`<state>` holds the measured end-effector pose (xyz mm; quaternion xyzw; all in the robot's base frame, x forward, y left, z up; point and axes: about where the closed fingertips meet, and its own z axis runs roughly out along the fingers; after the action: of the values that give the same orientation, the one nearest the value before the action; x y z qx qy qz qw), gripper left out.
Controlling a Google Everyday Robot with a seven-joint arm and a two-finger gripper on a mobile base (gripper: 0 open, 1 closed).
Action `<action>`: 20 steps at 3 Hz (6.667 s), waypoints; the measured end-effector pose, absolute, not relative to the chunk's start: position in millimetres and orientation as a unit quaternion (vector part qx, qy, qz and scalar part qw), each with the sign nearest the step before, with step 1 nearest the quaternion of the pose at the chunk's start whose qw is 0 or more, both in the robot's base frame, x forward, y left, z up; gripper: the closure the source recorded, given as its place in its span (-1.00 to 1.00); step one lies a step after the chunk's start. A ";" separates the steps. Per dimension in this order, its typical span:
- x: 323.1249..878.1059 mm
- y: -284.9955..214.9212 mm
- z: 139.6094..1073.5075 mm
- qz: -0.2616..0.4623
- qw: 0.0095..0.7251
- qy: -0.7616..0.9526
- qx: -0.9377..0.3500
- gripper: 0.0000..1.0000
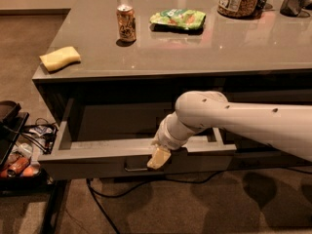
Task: Close top drawer
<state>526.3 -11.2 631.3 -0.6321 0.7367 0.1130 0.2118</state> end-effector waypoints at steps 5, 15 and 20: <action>526.1 -11.8 641.8 0.121 0.220 0.736 -0.628 -1.00; 585.9 9.3 649.3 0.138 0.281 0.710 -0.631 -1.00; 587.7 20.9 654.7 0.147 0.295 0.695 -0.639 0.30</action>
Offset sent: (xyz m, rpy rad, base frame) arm 0.0001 0.0031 -0.0026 -0.0049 0.0480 0.0269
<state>587.7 20.9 654.7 -0.6394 0.6948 0.1468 0.2947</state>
